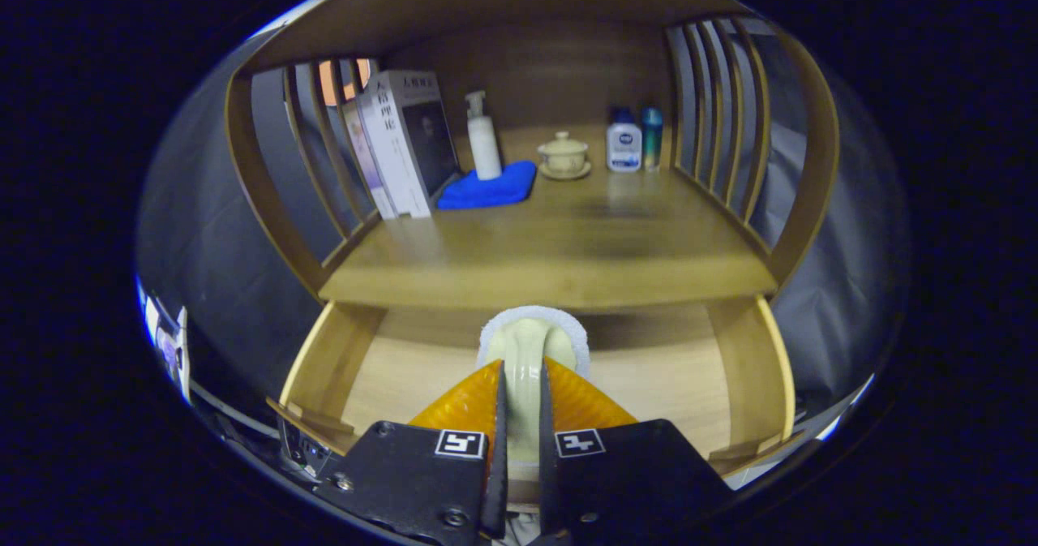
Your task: Pull open the drawer, take out the items inside it, and place them on the countertop above the cabinet.
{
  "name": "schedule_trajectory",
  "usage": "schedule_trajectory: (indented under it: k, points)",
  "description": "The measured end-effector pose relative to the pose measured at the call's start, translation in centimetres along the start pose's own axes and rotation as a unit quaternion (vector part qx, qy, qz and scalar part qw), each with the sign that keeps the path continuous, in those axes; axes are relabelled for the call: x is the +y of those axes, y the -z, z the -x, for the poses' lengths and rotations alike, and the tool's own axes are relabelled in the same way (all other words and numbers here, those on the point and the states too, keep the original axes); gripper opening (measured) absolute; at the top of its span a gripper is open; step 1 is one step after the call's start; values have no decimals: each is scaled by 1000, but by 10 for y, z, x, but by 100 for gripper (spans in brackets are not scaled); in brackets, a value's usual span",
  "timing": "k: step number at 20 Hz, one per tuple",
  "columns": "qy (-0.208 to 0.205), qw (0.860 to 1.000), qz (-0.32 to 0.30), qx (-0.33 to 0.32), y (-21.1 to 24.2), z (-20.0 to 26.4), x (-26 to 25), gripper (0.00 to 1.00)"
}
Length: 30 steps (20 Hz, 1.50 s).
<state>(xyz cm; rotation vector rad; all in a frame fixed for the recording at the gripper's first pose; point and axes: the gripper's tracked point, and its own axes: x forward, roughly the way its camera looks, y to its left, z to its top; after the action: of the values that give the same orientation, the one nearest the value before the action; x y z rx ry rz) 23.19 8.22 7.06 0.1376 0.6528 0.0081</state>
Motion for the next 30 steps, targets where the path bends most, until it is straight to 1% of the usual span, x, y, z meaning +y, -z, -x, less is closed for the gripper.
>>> schedule_trajectory:
  k: [4, 7, 8, 11, 13, 15, 16, 18, 19, 20, 21, 23, 24, 25, 26, 28, 30]
  points:
    - [-5, 999, -20, -30, -49, -8, 3, 19]
    - [12, 999, -19, -39, -78, -22, -4, 19]
    - [11, 999, -19, -38, -85, -37, -2, 19]
    - [5, 999, -36, -24, -92, -67, 2, 19]
    - [8, 999, -40, -19, -98, -85, -3, 19]
    - [6, 999, -38, -19, -100, -100, -4, 19]
    - [-5, 999, -39, -14, -98, -106, -2, 19]
    - [-7, 998, -52, -25, -102, -110, -6, 20]
    - [-15, 998, -52, -30, -103, -115, -4, 21]
    - [-23, 998, -47, -37, -106, -114, -3, 26]
    - [-37, 998, -41, -41, -103, -114, 2, 28]
    - [-31, 998, -14, -49, -103, -112, -1, 54]
    - [-29, 997, 2, -67, -107, -107, 0, 66]
    - [-36, 996, 15, -84, -112, -102, 5, 68]
    - [-39, 993, 30, -105, -115, -93, 9, 67]
    - [-24, 988, 52, -145, -120, -76, 3, 67]
    - [-24, 980, 64, -189, -115, -46, 5, 67]
